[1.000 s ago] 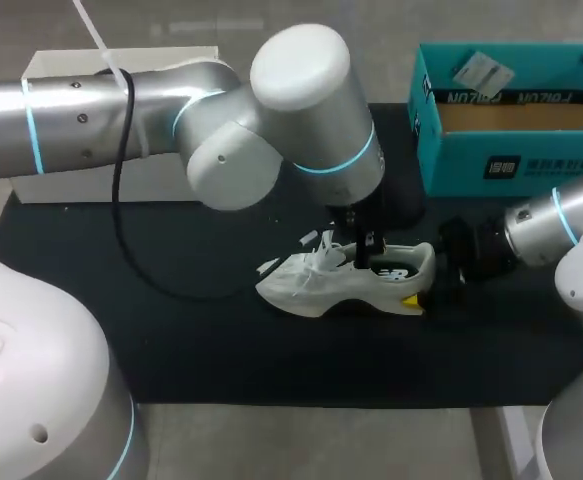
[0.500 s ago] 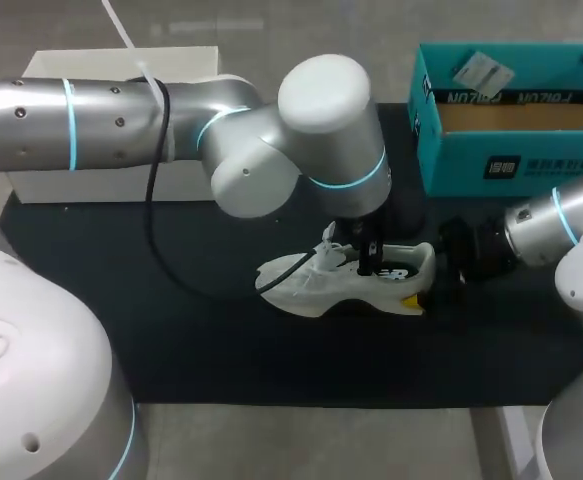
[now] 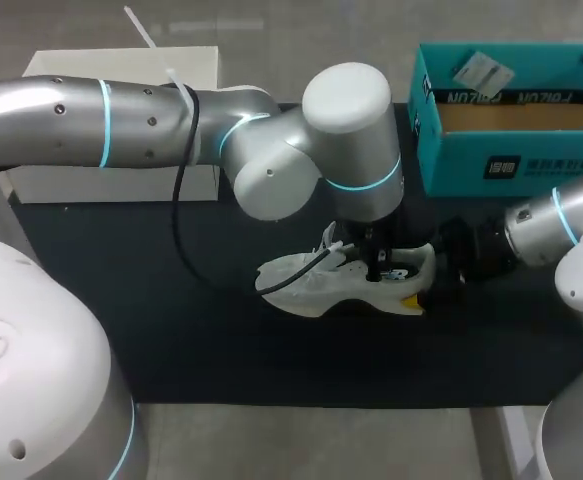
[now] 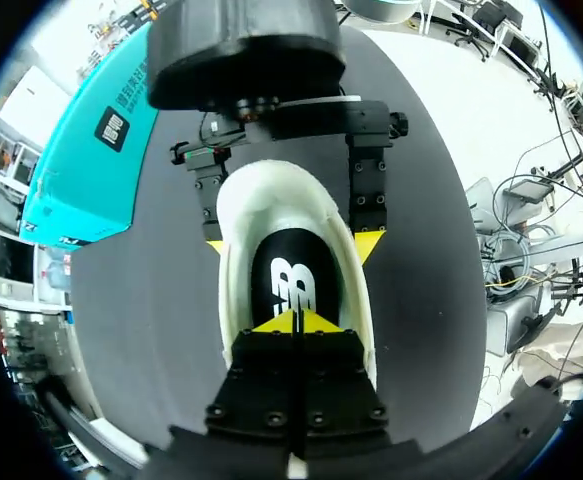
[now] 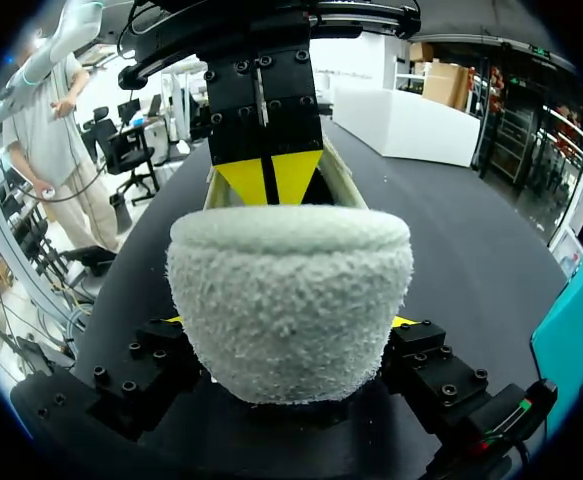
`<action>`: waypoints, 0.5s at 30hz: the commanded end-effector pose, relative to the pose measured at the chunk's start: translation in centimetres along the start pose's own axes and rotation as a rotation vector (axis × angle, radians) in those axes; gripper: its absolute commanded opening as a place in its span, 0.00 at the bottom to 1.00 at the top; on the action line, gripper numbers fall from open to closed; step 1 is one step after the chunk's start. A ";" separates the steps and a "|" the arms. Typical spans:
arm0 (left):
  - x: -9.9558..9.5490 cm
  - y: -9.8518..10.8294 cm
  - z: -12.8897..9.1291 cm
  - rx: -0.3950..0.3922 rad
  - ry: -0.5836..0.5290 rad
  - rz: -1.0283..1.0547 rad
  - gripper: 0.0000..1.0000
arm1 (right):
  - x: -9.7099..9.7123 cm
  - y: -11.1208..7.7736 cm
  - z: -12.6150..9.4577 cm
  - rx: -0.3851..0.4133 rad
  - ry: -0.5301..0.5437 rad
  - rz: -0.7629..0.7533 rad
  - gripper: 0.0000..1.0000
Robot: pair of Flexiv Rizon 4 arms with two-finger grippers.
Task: Take the shoe out of the shoebox, open the shoe tongue, remove and reinsert the insole, then place the shoe into the shoebox
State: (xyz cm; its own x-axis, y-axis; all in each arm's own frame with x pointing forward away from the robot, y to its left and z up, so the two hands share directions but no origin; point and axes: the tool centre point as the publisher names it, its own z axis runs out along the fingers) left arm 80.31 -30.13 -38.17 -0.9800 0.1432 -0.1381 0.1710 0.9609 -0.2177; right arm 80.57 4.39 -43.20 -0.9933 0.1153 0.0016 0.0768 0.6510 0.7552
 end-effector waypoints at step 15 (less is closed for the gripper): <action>2.6 2.5 0.6 -0.039 0.113 0.012 0.00 | 0.0 -0.2 0.2 0.003 -0.003 0.000 0.00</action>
State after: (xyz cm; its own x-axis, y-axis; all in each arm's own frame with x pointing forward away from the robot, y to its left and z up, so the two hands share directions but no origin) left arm 78.29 -27.96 -39.69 -0.9839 0.1730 -0.0440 0.1781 0.9683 -0.1750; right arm 80.55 4.41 -43.19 -0.9934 0.1149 0.0015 0.0764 0.6509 0.7553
